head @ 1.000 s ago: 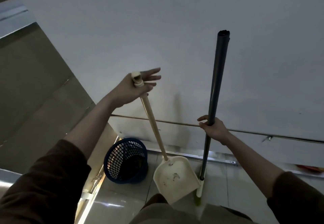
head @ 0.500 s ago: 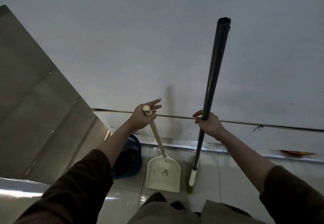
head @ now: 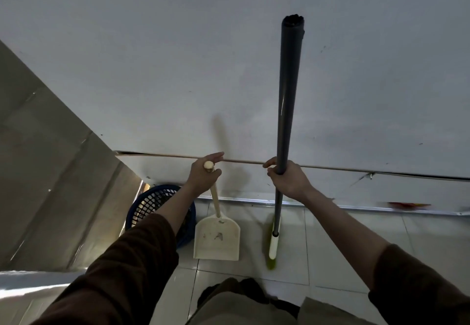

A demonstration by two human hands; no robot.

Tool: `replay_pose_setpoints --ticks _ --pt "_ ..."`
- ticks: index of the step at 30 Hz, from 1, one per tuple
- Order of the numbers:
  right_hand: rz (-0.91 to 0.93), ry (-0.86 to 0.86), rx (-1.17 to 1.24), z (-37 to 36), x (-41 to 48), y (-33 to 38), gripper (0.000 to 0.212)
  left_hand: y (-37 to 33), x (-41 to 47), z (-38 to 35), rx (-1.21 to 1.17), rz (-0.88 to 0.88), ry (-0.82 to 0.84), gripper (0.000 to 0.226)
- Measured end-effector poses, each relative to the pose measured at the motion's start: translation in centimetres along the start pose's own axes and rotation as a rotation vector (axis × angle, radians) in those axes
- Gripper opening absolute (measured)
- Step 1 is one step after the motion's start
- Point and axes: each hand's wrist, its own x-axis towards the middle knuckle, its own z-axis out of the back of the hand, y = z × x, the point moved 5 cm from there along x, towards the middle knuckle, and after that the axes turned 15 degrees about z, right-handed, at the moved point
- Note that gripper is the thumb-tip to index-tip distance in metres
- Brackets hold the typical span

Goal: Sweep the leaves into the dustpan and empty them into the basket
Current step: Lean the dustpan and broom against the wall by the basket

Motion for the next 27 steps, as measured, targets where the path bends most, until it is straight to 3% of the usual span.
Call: replay_pose_setpoints --ticks 27 --pt "-0.083 -0.092 0.023 0.7 -1.1 -0.4 0.022 -2.1 5.9 1.2 0.010 0.003 -0.066 0.041"
